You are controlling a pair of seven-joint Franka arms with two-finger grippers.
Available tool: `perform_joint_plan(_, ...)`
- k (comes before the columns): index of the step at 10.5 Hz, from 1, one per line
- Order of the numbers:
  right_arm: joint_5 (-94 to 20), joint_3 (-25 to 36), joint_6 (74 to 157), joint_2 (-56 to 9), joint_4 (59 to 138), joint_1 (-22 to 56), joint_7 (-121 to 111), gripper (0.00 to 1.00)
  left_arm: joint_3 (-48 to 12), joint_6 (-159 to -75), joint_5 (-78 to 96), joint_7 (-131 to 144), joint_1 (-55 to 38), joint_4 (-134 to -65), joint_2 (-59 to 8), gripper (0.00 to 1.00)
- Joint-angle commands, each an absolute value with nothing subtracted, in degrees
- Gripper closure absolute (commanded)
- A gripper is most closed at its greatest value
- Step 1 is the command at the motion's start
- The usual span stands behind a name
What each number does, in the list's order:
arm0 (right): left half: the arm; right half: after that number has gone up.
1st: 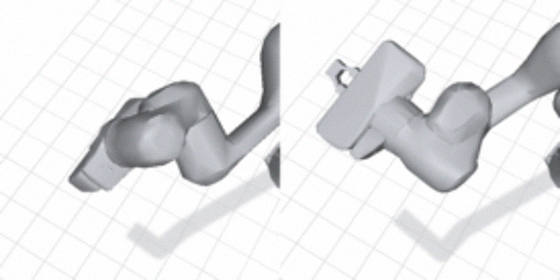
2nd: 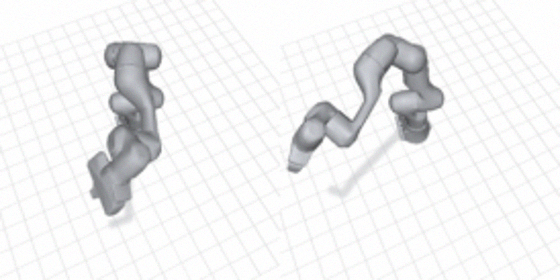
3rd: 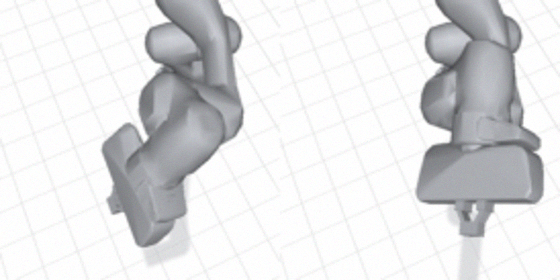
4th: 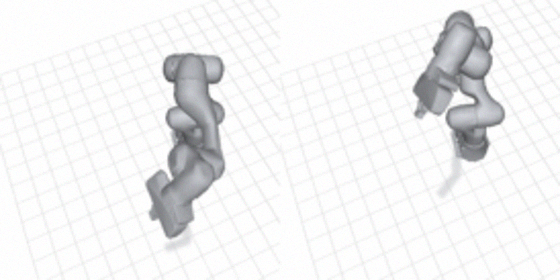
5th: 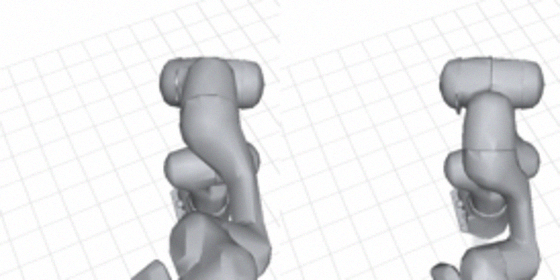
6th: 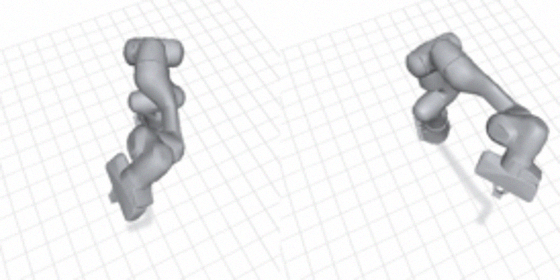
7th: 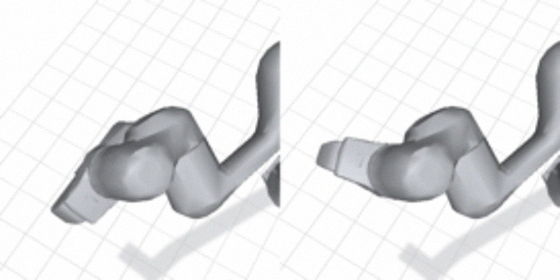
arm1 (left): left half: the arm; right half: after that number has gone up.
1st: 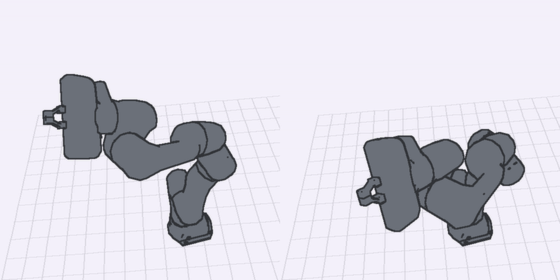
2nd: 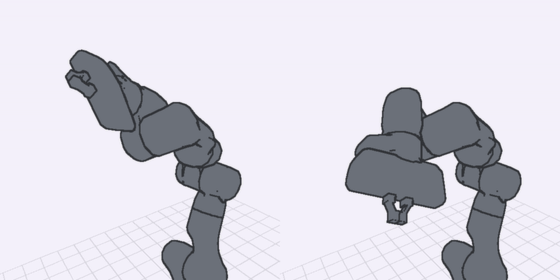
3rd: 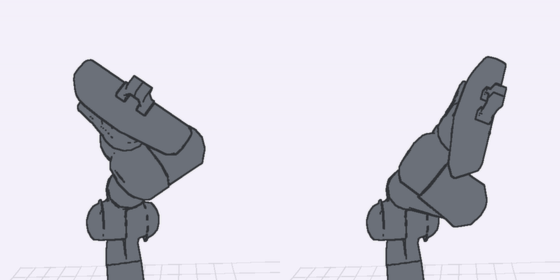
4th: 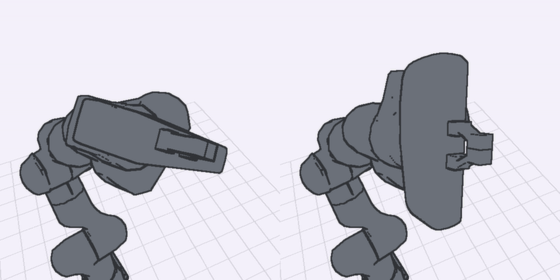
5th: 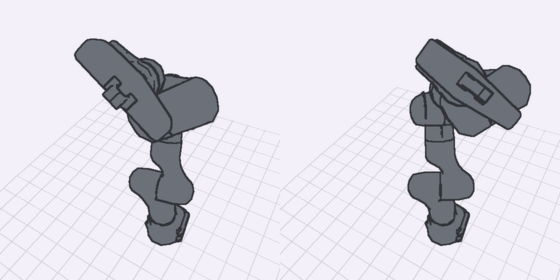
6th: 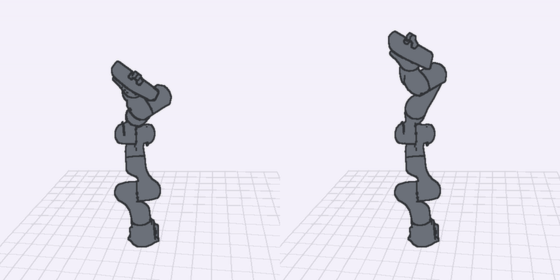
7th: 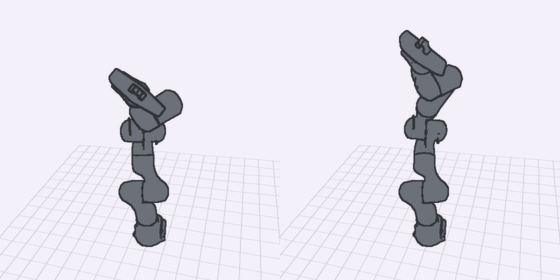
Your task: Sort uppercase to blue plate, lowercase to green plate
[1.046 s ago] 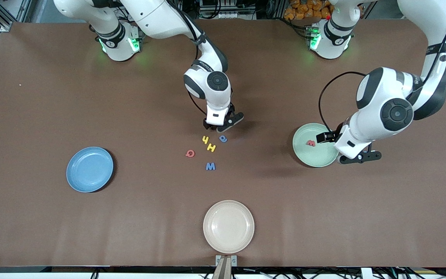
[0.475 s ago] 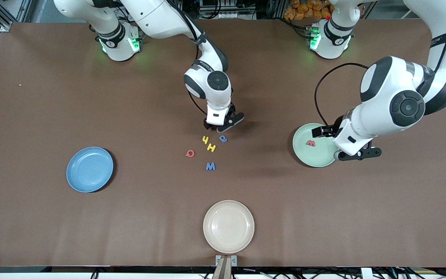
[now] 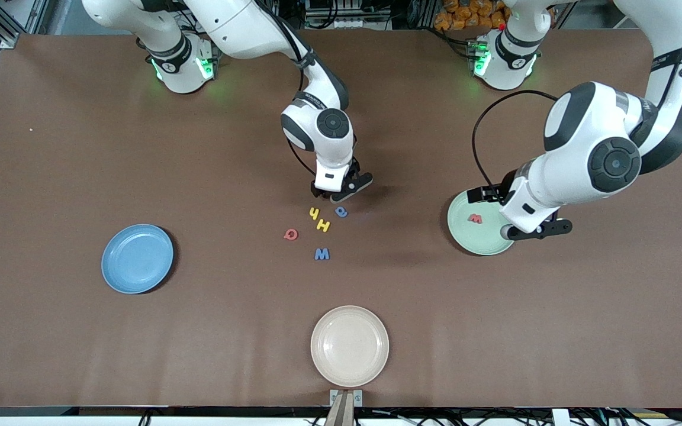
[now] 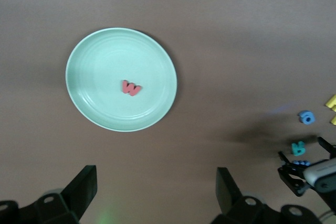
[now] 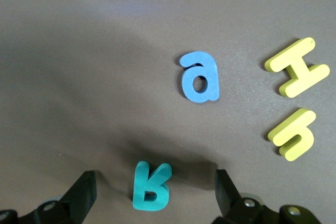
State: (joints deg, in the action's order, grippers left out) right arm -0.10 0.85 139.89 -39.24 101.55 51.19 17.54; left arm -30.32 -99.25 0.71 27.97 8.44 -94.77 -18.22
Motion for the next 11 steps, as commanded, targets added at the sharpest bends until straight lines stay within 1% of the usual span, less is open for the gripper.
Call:
perform_joint_plan(1,0.4,1.1,139.5,-39.2,101.6,51.7,19.0,0.00,-30.5,-97.7,1.8,29.0,7.1,-92.7,-18.1,0.00)
perform_joint_plan(2,0.4,1.1,139.5,-39.2,101.6,51.7,19.0,0.00,-30.4,-97.6,1.8,29.4,7.1,-91.4,-17.6,0.00)
perform_joint_plan(3,0.4,1.1,139.6,-39.2,101.7,51.5,19.0,0.53,-30.4,-96.4,1.8,30.0,7.2,-89.8,-17.3,0.00)
perform_joint_plan(4,0.2,1.1,139.7,-39.2,101.7,51.5,19.2,0.94,-30.6,-96.2,1.9,30.1,7.1,-88.3,-17.2,0.00)
perform_joint_plan(5,0.2,1.1,139.8,-39.2,101.7,51.5,19.6,1.00,-30.7,-96.2,1.8,30.8,7.1,-87.6,-17.1,0.00)
perform_joint_plan(6,0.1,1.1,139.8,-39.2,101.7,51.5,19.6,1.00,-30.6,-96.2,1.9,31.3,7.2,-86.2,-17.3,0.00)
perform_joint_plan(11,0.1,1.1,139.5,-38.8,101.7,51.3,19.6,1.00,-30.4,-97.7,4.7,31.4,7.1,-86.7,-18.5,0.00)
